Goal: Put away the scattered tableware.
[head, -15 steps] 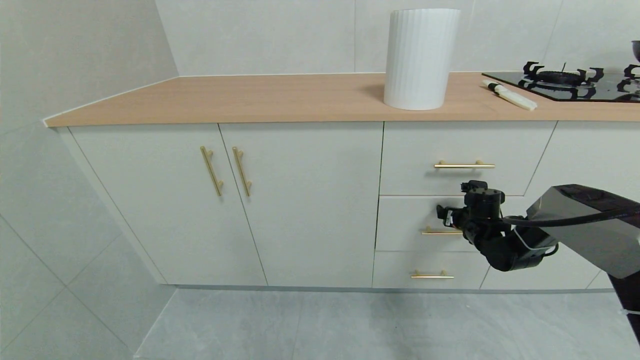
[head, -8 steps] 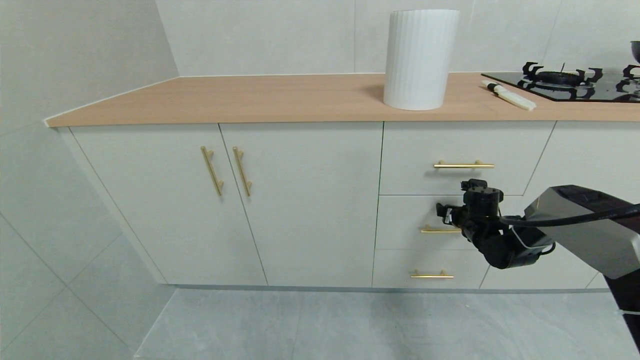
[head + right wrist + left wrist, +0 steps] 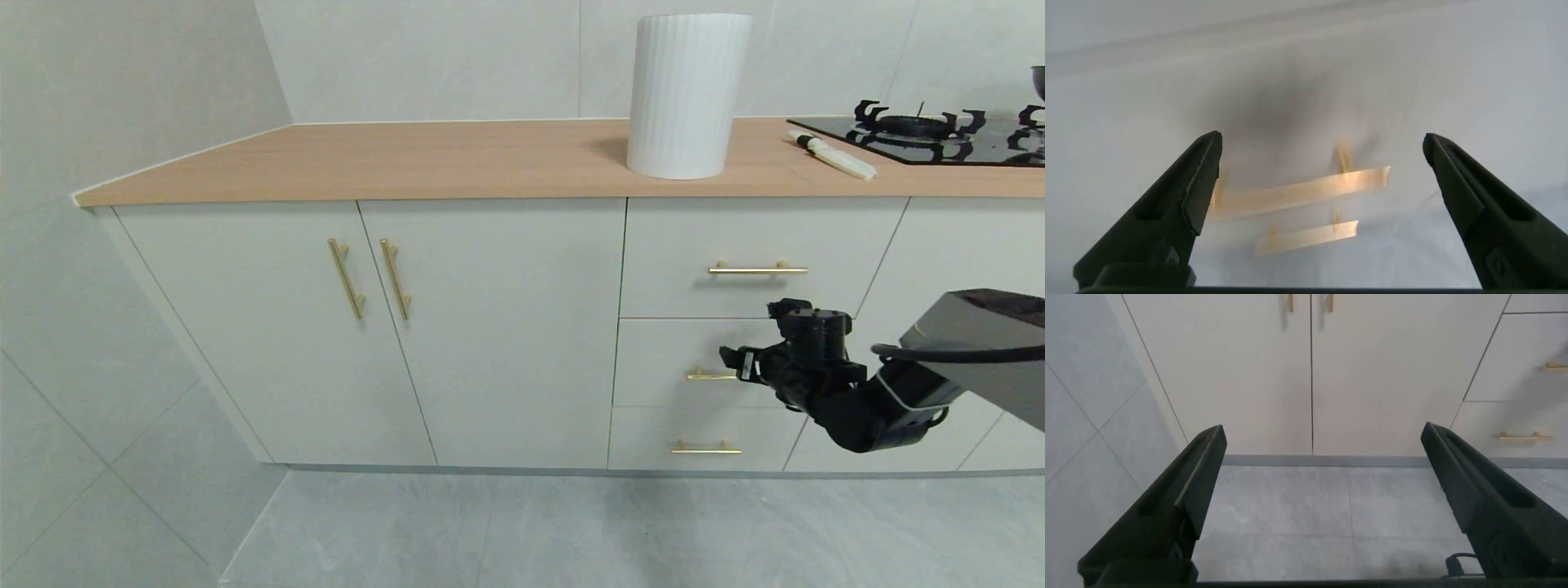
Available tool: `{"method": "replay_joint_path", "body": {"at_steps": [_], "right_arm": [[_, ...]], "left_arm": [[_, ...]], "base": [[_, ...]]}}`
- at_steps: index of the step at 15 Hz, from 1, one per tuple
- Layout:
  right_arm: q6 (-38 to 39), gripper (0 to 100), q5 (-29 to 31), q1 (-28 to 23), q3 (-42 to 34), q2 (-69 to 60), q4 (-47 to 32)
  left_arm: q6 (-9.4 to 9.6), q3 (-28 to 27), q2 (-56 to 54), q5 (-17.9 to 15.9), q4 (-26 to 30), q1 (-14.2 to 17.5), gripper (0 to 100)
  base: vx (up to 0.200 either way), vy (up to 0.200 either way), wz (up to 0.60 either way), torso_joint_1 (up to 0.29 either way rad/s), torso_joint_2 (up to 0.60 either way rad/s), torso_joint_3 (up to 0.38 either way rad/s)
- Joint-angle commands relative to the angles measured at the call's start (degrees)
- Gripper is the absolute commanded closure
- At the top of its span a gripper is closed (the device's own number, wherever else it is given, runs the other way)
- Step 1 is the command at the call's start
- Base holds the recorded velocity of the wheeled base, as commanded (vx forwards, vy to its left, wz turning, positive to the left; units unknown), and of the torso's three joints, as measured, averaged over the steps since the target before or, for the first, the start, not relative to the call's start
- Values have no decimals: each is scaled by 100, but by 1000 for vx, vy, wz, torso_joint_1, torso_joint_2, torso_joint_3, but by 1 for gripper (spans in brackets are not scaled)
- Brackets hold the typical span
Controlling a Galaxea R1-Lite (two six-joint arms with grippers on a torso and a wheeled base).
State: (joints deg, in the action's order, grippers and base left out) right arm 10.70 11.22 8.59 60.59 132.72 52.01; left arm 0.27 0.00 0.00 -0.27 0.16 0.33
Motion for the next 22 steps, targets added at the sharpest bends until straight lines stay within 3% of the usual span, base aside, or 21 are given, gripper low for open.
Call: {"method": "replay_joint_path", "body": {"at_steps": [1,3,10,13,18,22], "right_arm": [[-24,0,-814,116,-1409,-2031,-841],[-16,0,-884,230,-1875,-3085,-1562],[-77,0,-128,389,-3651,-6469,-2001],[-525,0,127,362,-4160,-8297,-2450],[-1193,0,522,143,-3809,-11259,-5341],[-1738,0,390,-438,-3861,-12780,-6282]], "left_arm": [[0,0,0,0,2,2,0],[0,0,0,0,2,2,0],[0,0,0,0,2,2,0],[0,0,0,0,2,2,0],[0,0,0,0,2,2,0],[0,0,0,0,2,2,0]], "base": [[0,0,0,0,0,0],[0,0,0,0,0,0],[0,0,0,0,0,0],[0,0,0,0,0,0],[0,0,0,0,0,0],[0,0,0,0,0,0]]}}
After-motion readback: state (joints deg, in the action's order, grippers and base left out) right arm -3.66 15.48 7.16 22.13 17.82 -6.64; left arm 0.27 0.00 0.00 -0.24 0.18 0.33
